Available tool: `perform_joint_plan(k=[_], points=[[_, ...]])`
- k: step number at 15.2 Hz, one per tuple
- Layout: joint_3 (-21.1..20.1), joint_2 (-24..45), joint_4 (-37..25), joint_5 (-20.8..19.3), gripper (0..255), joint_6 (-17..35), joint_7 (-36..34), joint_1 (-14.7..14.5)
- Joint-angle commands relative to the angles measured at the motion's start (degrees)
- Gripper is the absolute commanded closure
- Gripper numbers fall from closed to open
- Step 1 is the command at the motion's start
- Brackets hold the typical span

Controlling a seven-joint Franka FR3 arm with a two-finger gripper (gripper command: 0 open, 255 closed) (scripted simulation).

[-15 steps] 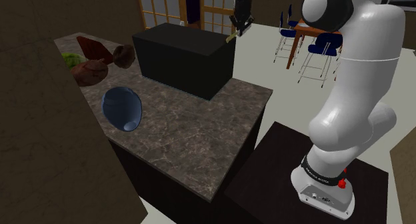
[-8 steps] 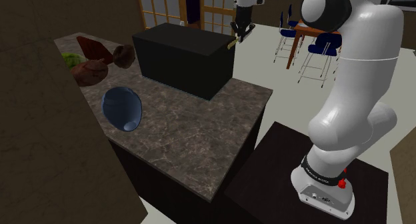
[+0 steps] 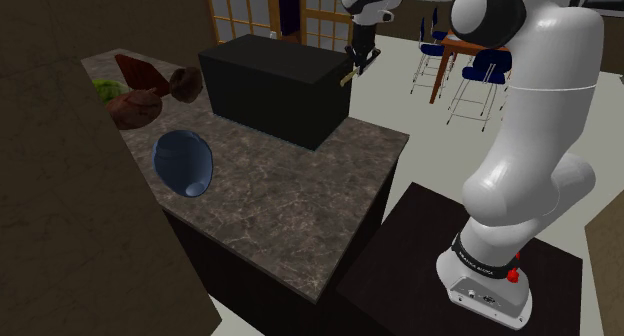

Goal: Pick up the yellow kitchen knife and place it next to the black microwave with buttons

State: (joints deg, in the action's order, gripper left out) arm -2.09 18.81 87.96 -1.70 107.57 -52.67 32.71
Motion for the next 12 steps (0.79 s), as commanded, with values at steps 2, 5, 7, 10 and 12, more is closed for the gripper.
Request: perform_joint_plan(k=[2, 5, 7, 10, 12], points=[[0.0, 0.2, 2.0, 0.0, 255, 2.2, 0.0, 0.0], [0.0, 0.6, 3.7, 0.0, 255, 4.3, 0.0, 0.1], [0.0, 1.0, 4.7, -0.1, 255, 5.7, -0.1, 0.1], [0.1, 1.6, 6.2, -0.1, 255, 7.8, -0.1, 0.1], [0.1, 2.0, 7.1, -0.2, 255, 9.2, -0.2, 0.1]])
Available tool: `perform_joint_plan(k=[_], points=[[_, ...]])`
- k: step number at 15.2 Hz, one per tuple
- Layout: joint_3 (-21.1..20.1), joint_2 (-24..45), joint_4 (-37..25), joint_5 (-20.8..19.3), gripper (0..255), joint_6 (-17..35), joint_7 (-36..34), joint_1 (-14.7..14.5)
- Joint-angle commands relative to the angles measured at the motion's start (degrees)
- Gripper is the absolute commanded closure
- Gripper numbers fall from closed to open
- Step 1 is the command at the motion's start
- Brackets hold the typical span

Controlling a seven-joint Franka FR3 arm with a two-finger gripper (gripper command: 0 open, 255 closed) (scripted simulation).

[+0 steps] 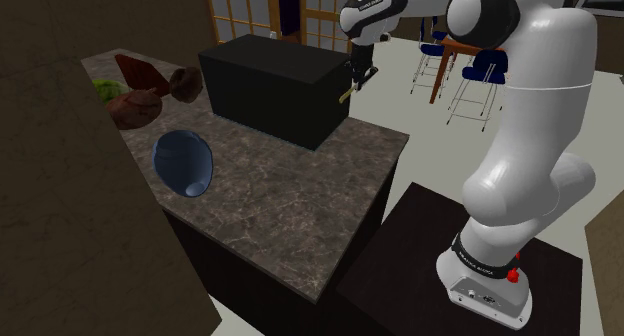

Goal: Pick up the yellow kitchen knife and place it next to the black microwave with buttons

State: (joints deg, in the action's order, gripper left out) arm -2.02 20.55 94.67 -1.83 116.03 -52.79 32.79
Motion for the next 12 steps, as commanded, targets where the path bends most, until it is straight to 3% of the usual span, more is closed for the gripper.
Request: perform_joint_plan(k=[1, 12], points=[[0.0, 0.5, 0.8, 0.0, 255, 1.4, -0.1, 0.0], [0.1, 3.9, 4.6, -0.3, 255, 8.5, -0.3, -0.1]])
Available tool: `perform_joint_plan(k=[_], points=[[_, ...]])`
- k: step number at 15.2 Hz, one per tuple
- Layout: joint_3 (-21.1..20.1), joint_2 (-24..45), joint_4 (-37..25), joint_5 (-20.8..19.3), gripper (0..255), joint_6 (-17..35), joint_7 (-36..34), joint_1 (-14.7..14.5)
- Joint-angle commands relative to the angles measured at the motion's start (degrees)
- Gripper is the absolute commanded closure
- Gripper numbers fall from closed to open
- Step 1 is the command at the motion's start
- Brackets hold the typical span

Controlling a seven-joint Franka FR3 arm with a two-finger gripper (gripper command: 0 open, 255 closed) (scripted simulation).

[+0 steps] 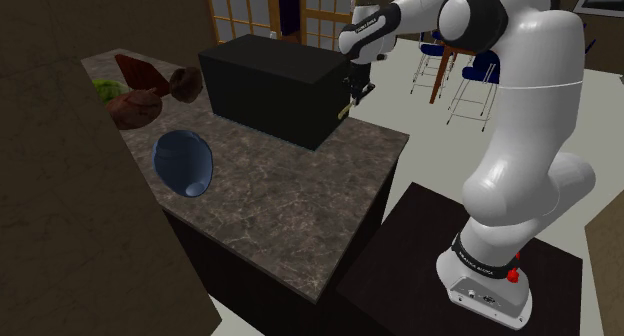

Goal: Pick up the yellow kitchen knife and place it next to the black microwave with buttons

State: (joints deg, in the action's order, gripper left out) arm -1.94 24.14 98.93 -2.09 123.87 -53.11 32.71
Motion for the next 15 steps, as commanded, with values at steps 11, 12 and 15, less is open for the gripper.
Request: perform_joint_plan(k=[11, 12, 15], points=[[0.2, 4.7, 2.5, -0.3, 255, 7.3, -0.2, -0.1], [0.2, 5.2, 2.7, -0.3, 255, 7.9, -0.3, -0.1], [0.2, 6.6, 2.9, -0.4, 255, 9.6, -0.3, -0.1]])
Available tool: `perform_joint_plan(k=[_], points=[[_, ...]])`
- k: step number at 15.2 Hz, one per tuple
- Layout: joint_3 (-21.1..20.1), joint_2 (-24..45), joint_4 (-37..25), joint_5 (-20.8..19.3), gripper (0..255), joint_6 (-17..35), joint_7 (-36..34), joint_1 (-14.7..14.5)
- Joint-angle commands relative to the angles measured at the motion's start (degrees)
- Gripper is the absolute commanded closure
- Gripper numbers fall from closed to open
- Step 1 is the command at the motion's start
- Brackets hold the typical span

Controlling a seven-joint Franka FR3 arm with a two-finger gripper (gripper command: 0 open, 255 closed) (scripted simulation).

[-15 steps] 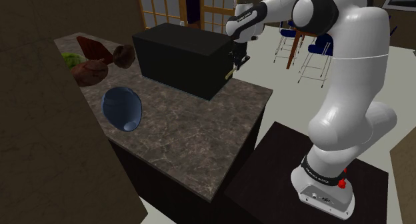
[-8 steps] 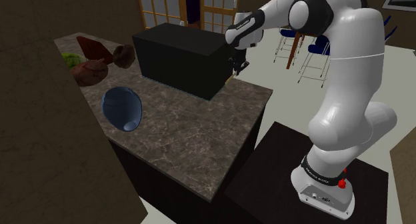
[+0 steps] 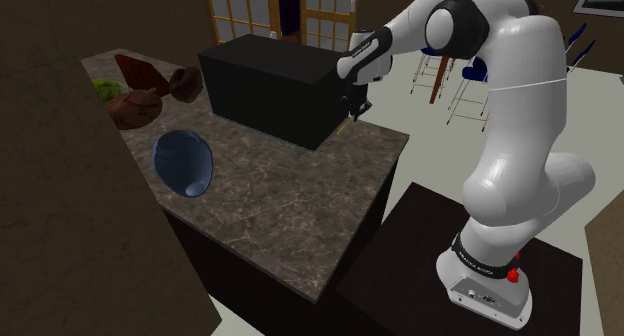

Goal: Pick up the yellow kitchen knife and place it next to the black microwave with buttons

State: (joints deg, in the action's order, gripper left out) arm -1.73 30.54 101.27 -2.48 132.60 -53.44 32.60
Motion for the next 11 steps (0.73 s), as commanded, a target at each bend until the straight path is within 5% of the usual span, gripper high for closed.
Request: perform_joint_plan(k=[1, 11], points=[[0.0, 0.7, 0.7, 0.0, 255, 1.4, 0.0, 0.0], [0.2, 6.0, 0.7, -0.3, 255, 6.7, -0.3, -0.1]])
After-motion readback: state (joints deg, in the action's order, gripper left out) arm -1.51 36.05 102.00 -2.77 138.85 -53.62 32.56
